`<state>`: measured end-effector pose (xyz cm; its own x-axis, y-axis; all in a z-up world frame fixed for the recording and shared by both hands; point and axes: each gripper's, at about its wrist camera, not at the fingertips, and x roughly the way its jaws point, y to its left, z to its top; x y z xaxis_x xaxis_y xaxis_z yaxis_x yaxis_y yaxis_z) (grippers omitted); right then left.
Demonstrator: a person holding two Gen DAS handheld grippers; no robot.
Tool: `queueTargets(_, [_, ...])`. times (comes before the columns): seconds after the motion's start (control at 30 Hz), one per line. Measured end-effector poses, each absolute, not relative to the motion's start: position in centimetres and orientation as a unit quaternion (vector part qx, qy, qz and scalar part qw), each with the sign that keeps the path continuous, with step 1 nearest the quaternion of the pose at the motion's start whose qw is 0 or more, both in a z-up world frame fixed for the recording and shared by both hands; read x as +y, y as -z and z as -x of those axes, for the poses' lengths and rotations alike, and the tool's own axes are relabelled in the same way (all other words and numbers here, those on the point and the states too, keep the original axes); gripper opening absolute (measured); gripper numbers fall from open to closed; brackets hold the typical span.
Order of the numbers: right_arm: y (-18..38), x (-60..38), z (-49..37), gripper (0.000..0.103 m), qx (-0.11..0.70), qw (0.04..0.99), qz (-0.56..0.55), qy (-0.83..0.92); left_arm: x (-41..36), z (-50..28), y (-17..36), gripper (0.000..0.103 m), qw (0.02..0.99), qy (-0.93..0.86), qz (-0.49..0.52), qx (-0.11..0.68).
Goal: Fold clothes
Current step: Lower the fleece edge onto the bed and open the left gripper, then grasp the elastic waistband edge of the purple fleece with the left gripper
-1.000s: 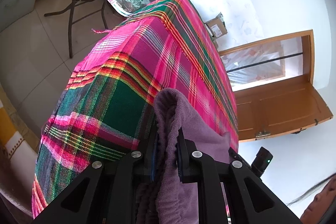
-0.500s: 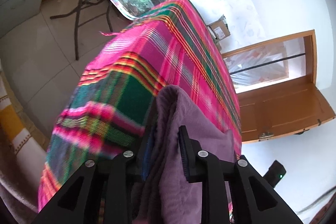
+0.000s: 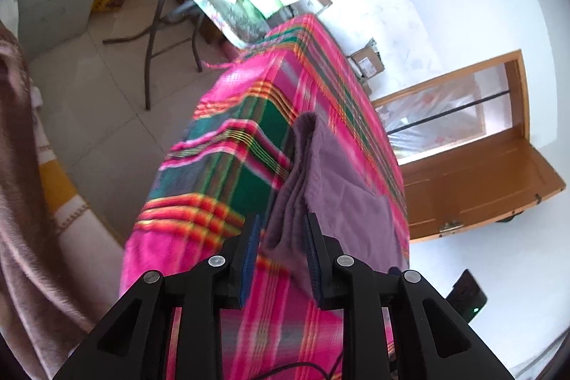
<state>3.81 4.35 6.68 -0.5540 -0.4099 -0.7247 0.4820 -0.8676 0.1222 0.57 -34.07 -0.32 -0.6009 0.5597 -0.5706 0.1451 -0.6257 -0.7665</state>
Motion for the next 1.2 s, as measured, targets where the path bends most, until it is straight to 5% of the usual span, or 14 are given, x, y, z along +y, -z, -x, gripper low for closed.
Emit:
queueTargets(0.27, [-14.7,6.3,-10.3,0.036,0.085,0.209,-0.318,0.921,-34.6,-3.7,0.7,0.026,0.151,-0.791,0.409,-0.430])
queueTargets(0.33, [-15.7,6.7,-11.7,0.038,0.096,0.202,-0.307,0.925,-33.8,-3.7,0.9,0.040,0.168,-0.784,0.412,-0.433])
queueTargets(0.43, [-16.6,6.9,-13.6,0.046,0.112,0.197,-0.299,0.927,-32.7,-3.4,1.1,0.042,0.191,-0.776,0.414,-0.436])
queueTargets(0.83, [-5.9,0.8,-7.4,0.046,0.044,0.258,-0.389,0.883,-29.3,-0.6,2.2,0.042,0.184,-0.762,0.439,-0.439])
queueTargets(1.2, [-3.1,-6.4,-5.7,0.046,0.125,0.301,-0.380,0.866,-28.8,0.1,2.7,0.042,0.154,-0.754,0.457,-0.446])
